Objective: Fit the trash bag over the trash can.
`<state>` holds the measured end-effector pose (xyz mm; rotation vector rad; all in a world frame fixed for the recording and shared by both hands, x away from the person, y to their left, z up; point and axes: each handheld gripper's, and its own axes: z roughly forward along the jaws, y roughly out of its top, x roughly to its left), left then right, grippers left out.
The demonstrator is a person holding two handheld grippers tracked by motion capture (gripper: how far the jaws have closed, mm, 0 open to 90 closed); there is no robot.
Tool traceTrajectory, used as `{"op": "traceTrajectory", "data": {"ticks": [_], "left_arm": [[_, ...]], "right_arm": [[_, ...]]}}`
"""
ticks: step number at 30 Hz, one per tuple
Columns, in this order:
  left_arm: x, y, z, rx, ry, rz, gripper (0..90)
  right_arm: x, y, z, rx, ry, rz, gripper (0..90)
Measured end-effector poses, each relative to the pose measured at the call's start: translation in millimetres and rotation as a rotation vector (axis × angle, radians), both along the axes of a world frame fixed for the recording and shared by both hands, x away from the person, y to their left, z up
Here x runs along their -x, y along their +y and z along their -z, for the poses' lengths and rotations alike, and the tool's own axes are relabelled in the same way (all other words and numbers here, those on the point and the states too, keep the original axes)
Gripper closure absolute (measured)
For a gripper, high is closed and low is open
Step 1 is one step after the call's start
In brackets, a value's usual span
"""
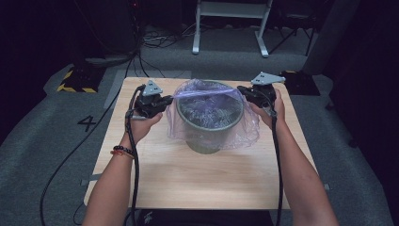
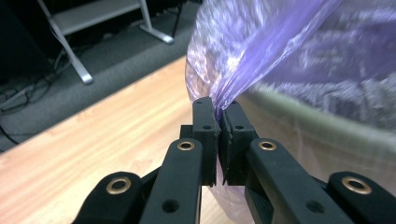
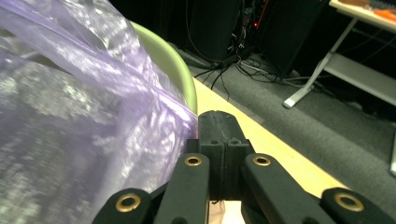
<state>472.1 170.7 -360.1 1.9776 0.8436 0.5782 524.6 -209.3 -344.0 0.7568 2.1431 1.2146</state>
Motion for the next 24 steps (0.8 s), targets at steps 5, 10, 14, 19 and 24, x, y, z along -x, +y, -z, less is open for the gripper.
{"op": "traceTrajectory", "data": {"ticks": [5,10,14,19,24], "left_arm": [[-0.3,-4.3,14.8,-0.025,0.014,-0.021,81.9],[6.4,-0.3,20.2,0.009,0.004,-0.044,61.8],[25.6,10.4,18.5,0.036,-0.051,-0.077,38.7],[51.9,30.7,16.1,0.086,-0.094,-0.074,26.1],[77.2,37.2,16.7,0.077,-0.115,-0.071,19.8]], "right_arm": [[-0.3,-6.8,11.4,-0.006,0.03,0.011,90.0],[1.5,-13.9,17.1,-0.028,0.047,0.026,82.0],[8.8,-22.4,10.1,-0.062,0.018,0.058,68.4],[20.0,-36.5,-4.1,-0.108,-0.003,0.041,55.2],[30.9,-44.4,-18.8,-0.146,-0.037,0.033,47.0]]}}
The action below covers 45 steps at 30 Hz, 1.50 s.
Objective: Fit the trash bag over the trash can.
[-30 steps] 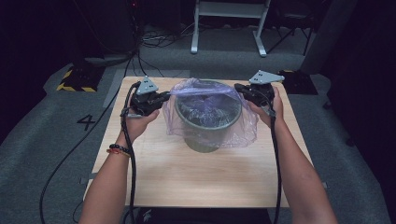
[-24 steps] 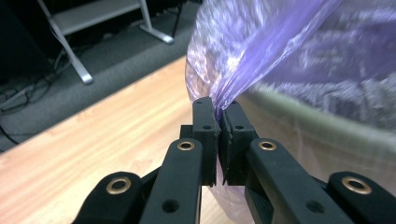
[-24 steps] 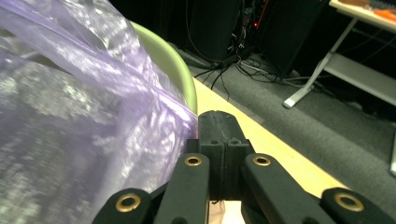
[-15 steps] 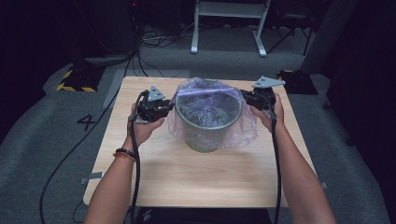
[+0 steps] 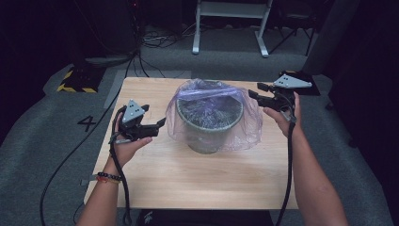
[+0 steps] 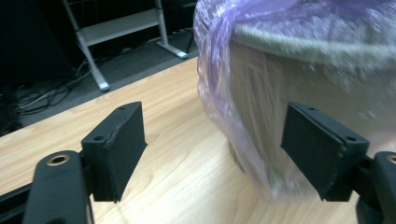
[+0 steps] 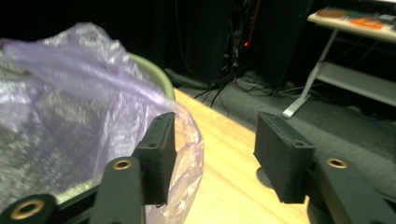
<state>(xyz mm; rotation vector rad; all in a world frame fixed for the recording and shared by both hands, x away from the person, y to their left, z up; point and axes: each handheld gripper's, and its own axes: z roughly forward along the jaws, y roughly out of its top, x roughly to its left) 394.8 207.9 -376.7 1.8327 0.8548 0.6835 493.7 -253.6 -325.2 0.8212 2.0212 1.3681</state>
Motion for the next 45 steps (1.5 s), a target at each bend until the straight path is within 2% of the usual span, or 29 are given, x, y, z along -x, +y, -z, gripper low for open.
{"op": "traceTrajectory", "data": {"ticks": [3,5,7,12,13,15,17,18,19,21,23,24,25,27,28,30,34,38,40,41,42,43,44,45], "left_arm": [[17.8,-10.3,5.1,-0.027,-0.012,0.061,18.5],[28.8,-22.8,9.5,-0.034,-0.012,0.112,18.3],[37.5,-37.1,15.1,-0.042,-0.007,0.154,18.3],[44.4,-71.5,30.2,-0.062,0.023,0.215,17.6],[44.1,-80.0,34.0,-0.083,0.02,0.219,17.7],[42.4,-89.6,40.1,-0.091,0.009,0.233,19.7],[37.8,-99.1,46.7,-0.122,0.007,0.223,24.0],[34.8,-103.9,50.7,-0.149,0.003,0.219,27.9],[33.0,-106.4,53.2,-0.158,0.002,0.221,31.4],[28.4,-111.8,57.8,-0.206,-0.006,0.173,38.8],[23.9,-113.0,60.1,-0.212,-0.007,0.147,52.7],[22.5,-112.4,60.2,-0.216,-0.007,0.149,64.7],[20.9,-111.7,60.2,-0.218,-0.008,0.166,69.9],[19.4,-110.7,60.4,-0.244,-0.014,0.181,88.5],[18.7,-110.2,60.4,-0.249,-0.004,0.189,89.9],[17.8,-109.8,61.9,-0.265,0.016,0.21,90.0],[18.4,-109.0,67.5,-0.295,0.037,0.246,90.0],[17.1,-107.5,75.1,-0.316,0.059,0.25,90.0],[16.5,-104.9,76.7,-0.289,0.058,0.242,90.0],[16.6,-102.5,76.5,-0.255,0.058,0.244,90.0],[16.8,-100.2,75.5,-0.24,0.053,0.24,89.5],[17.0,-99.2,74.9,-0.229,0.051,0.222,75.0],[17.4,-97.5,73.9,-0.221,0.05,0.191,65.8],[17.3,-94.5,73.1,-0.199,0.057,0.193,58.3]], "right_arm": [[5.1,-2.4,-7.8,-0.013,-0.018,-0.006,43.5],[8.9,-2.3,-11.6,-0.033,-0.023,-0.061,42.3],[14.1,2.2,-14.1,-0.03,-0.034,-0.12,40.7],[24.6,24.7,-16.3,0.056,-0.048,-0.23,37.4],[25.2,29.4,-16.0,0.081,-0.049,-0.234,37.8],[22.9,38.5,-14.6,0.147,-0.04,-0.187,42.0],[20.0,42.1,-13.3,0.163,-0.033,-0.185,53.3],[18.2,43.5,-12.9,0.171,-0.031,-0.181,57.3],[15.5,44.9,-12.5,0.182,-0.032,-0.167,62.7],[11.5,45.9,-11.6,0.185,-0.024,-0.173,72.4],[8.5,46.2,-11.5,0.178,-0.021,-0.174,82.4],[7.8,46.0,-12.1,0.167,-0.023,-0.178,87.0],[7.5,45.8,-12.7,0.158,-0.023,-0.183,88.9],[6.8,46.4,-14.0,0.156,-0.025,-0.179,90.0],[6.5,46.5,-14.3,0.157,-0.026,-0.177,90.0],[5.5,47.0,-15.1,0.163,-0.028,-0.168,90.0],[0.9,44.9,-18.4,0.135,-0.038,-0.129,90.0],[-9.9,42.3,-21.6,0.116,-0.032,-0.076,90.0],[-17.9,40.7,-21.4,0.105,-0.014,-0.059,90.0],[-21.3,40.5,-20.8,0.104,-0.003,-0.051,90.0],[-24.6,40.7,-19.5,0.109,0.004,-0.041,90.0],[-26.8,41.0,-18.1,0.116,0.008,-0.034,90.0],[-28.4,41.2,-17.0,0.12,0.013,-0.028,90.0],[-30.2,41.2,-15.4,0.121,0.018,-0.021,90.0]]}}
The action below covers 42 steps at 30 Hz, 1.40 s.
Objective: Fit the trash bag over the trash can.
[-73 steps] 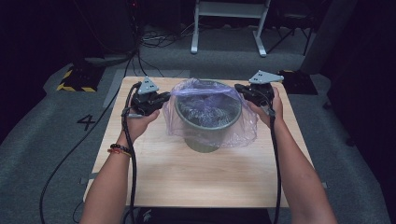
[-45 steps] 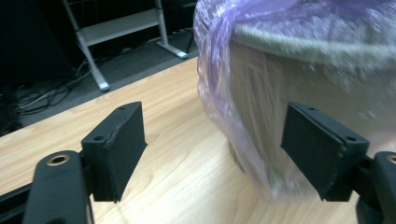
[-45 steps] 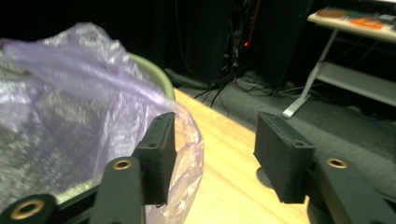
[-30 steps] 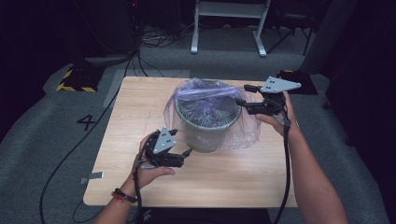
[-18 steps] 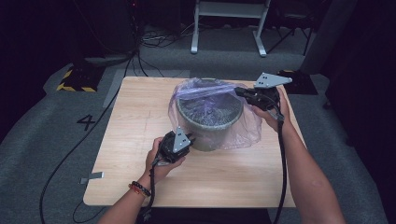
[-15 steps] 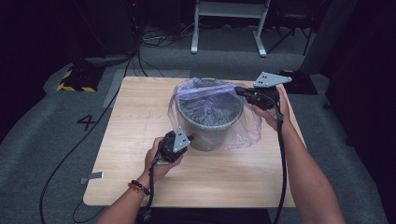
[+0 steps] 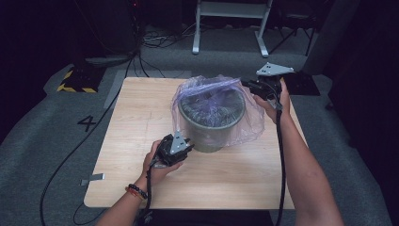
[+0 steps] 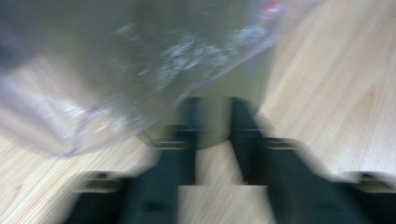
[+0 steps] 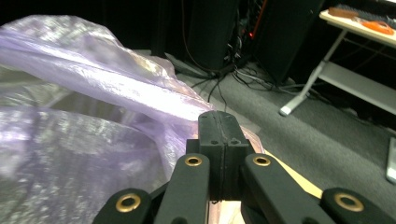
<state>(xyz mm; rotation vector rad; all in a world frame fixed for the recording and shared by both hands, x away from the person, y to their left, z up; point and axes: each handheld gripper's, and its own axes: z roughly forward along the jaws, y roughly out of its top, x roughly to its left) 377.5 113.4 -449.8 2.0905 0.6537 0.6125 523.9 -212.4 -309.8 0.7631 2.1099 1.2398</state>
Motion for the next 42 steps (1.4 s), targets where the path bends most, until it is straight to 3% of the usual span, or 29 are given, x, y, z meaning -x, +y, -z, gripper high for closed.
{"op": "traceTrajectory", "data": {"ticks": [2,5,8,12,14,17,19,20,22,27,33,35,40,42], "left_arm": [[1.4,7.1,-1.6,0.054,0.002,0.009,51.4],[2.3,16.8,-6.7,0.084,-0.007,-0.012,34.1],[0.7,30.1,-16.9,0.145,-0.042,-0.05,27.7],[-9.3,46.7,-33.4,0.242,-0.036,-0.099,19.9],[-17.3,50.2,-39.2,0.261,-0.027,-0.121,17.8],[-34.8,51.8,-42.4,0.254,0.002,-0.154,17.6],[-46.4,52.9,-42.4,0.274,0.039,-0.152,21.6],[-50.2,52.5,-42.4,0.265,0.032,-0.145,25.6],[-54.2,50.4,-41.7,0.216,-0.011,-0.135,46.1],[-61.7,44.3,-39.2,0.132,-0.02,-0.061,89.9],[-71.5,39.0,-33.8,0.087,0.019,-0.067,90.0],[-74.0,40.5,-31.6,0.089,0.035,-0.07,90.0],[-81.0,43.1,-30.7,0.069,0.047,-0.111,90.0],[-85.4,44.8,-33.0,0.095,0.052,-0.139,90.0]], "right_arm": [[-2.7,-0.9,2.8,-0.005,0.011,0.004,90.0],[-3.4,-1.2,4.6,-0.008,0.015,0.008,90.0],[-2.8,-0.7,4.3,-0.006,0.013,0.005,90.0],[-1.7,-0.3,2.4,-0.01,0.007,0.004,90.0],[-1.5,0.1,1.7,-0.007,0.006,0.004,90.0],[-2.0,1.3,1.8,-0.006,0.009,0.0,90.0],[-1.9,2.4,1.7,-0.005,0.008,-0.006,90.0],[-1.7,3.2,1.7,-0.005,0.008,-0.008,90.0],[-1.6,4.8,1.7,-0.001,0.008,-0.014,90.0],[-3.1,7.1,2.0,0.01,0.011,-0.023,90.0],[-16.1,5.0,4.9,0.025,0.015,0.051,90.0],[-21.9,3.5,9.8,0.021,0.041,0.072,90.0],[-32.9,7.1,29.4,0.104,0.076,0.096,90.0],[-38.6,6.9,39.6,0.094,0.109,0.097,90.0]]}}
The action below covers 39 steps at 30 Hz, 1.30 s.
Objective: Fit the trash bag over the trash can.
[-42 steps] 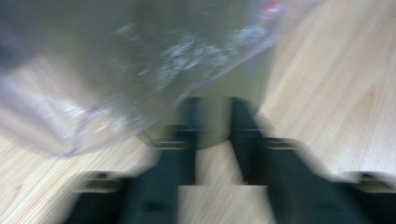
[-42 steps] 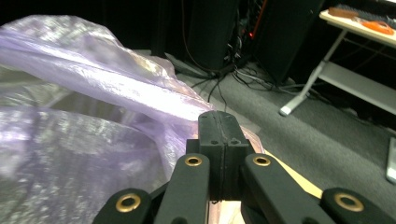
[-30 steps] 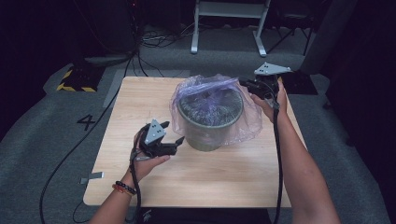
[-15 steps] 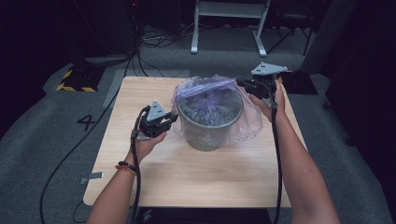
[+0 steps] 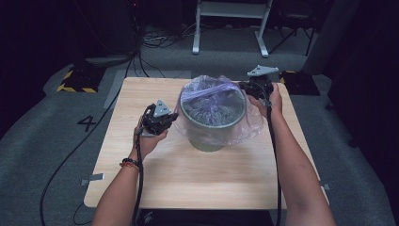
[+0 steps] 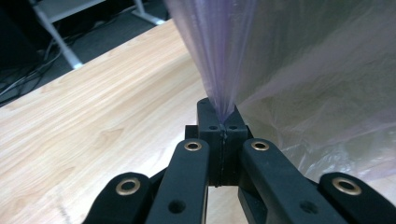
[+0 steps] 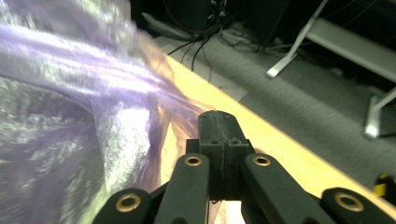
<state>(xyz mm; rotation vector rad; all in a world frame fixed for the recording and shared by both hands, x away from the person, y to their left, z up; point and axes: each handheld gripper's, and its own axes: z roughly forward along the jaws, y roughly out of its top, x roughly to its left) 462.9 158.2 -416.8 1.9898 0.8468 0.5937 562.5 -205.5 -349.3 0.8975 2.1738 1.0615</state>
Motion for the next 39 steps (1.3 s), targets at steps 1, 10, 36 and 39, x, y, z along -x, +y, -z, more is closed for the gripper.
{"op": "traceTrajectory", "data": {"ticks": [1,10,36,39], "left_arm": [[-1.2,0.9,-0.8,0.007,-0.001,-0.006,90.0],[-5.1,-6.6,1.7,0.038,0.029,0.046,90.0],[64.9,3.3,-16.7,0.093,-0.055,0.13,45.3],[61.2,11.3,-26.6,0.167,-0.069,0.117,36.9]], "right_arm": [[-1.7,0.5,4.4,-0.004,0.009,0.0,90.0],[-2.8,-10.4,28.9,-0.188,0.119,-0.056,90.0],[76.2,-35.8,38.7,-0.208,0.059,-0.168,90.0],[76.0,-39.1,33.6,-0.219,0.039,-0.157,90.0]]}}
